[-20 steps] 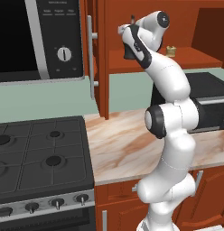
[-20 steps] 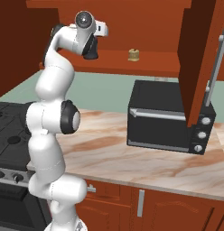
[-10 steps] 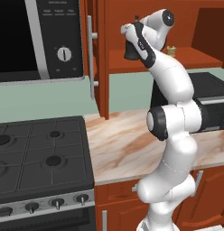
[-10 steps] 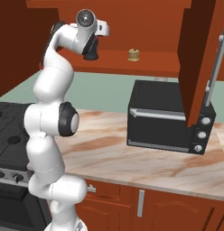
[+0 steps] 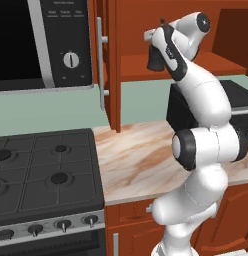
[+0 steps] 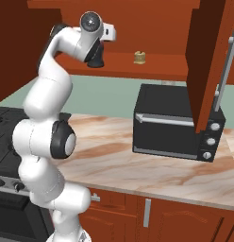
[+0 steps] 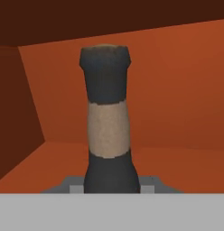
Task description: Get the candle and the liquor from the cabinet and move them to the dining counter.
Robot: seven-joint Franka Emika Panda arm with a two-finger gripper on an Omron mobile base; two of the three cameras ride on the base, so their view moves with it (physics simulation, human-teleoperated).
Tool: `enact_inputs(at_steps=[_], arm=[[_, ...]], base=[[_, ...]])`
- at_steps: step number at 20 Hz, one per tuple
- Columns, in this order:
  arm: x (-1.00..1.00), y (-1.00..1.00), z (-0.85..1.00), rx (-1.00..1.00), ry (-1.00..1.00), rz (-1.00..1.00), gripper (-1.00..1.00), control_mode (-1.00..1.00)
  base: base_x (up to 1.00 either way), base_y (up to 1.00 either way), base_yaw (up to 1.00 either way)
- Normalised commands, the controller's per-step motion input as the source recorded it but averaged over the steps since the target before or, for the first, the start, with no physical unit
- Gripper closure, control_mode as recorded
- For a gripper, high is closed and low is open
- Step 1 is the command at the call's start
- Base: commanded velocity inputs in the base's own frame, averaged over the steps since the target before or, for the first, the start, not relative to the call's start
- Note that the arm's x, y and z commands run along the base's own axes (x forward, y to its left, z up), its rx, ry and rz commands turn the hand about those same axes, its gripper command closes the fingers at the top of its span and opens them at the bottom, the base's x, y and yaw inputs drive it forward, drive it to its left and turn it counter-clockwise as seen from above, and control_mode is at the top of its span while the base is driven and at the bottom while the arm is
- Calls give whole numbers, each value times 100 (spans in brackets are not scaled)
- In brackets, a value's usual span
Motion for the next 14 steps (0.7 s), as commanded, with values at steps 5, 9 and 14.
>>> enact_inputs(at_steps=[5,9,14], arm=[[-82,-10,-7,0,-2,0,100,-100],[-72,-1,1,0,0,0,100,-100],[-74,0,1,0,0,0,100,-100]], base=[[0,0,0],[0,0,0],[0,0,0]])
